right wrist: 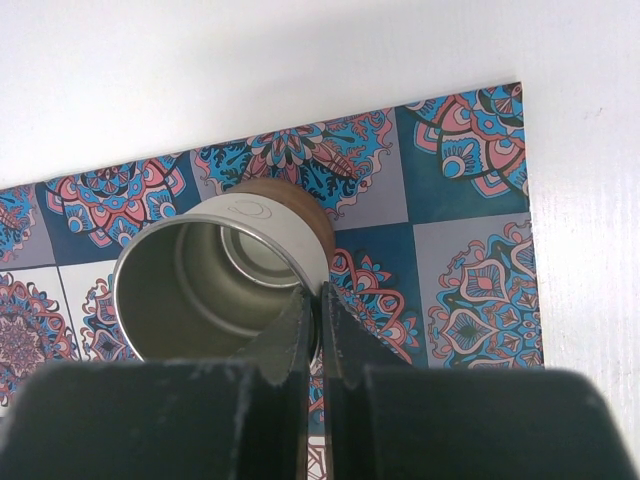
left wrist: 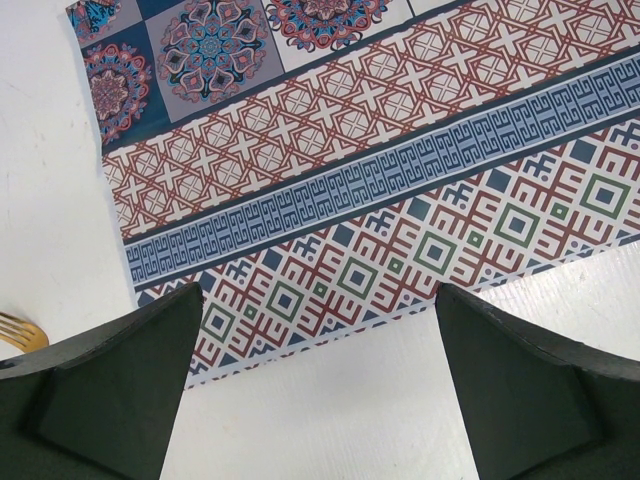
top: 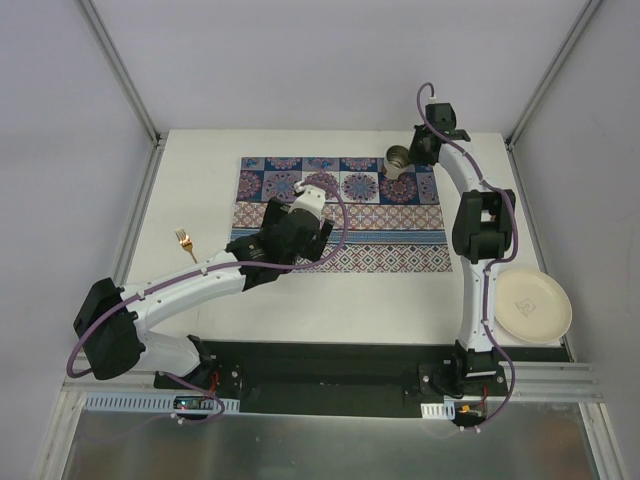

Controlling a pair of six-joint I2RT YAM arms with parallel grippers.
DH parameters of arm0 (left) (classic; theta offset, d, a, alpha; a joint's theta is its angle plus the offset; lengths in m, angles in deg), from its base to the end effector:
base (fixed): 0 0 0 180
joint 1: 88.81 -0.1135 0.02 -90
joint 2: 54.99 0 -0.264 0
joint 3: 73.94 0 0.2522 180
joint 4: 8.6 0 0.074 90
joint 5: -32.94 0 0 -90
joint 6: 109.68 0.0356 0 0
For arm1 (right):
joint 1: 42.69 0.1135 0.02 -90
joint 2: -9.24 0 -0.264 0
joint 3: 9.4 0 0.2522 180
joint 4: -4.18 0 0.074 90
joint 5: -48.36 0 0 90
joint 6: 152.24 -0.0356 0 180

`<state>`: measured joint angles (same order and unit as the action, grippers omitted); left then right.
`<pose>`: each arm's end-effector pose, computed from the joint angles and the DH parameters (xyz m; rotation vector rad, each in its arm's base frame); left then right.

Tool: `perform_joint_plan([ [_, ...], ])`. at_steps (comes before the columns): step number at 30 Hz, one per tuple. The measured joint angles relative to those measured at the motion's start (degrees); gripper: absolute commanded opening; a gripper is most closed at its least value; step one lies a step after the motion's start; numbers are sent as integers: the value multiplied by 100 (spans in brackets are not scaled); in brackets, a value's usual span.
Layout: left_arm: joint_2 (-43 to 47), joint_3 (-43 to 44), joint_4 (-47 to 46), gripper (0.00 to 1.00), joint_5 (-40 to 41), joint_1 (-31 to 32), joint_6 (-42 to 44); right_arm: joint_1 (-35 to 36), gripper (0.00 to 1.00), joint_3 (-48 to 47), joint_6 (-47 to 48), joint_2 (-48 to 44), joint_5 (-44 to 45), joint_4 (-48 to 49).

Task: Set the dinner table for one person
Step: Place the cup on the napkin.

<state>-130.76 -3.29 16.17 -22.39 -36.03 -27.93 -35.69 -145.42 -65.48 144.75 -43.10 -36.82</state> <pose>0.1951 -0.2233 0.2954 0.4154 1.9497 -0.0489 0.5397 0.0672 0.2296 -0.0882 2.2785 0.1228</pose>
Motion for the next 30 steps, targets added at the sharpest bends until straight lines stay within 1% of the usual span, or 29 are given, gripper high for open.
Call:
perform_joint_plan([
  [6, 0, 0, 0, 99, 0, 0, 11, -13, 1, -22, -13, 0, 81, -74],
  [14, -11, 0, 0, 99, -7, 0, 13, -81, 1, -385, 66, 0, 278, -623],
  [30, -98, 11, 0, 99, -39, 0, 17, -114, 1, -446, 61, 0, 275, -800],
])
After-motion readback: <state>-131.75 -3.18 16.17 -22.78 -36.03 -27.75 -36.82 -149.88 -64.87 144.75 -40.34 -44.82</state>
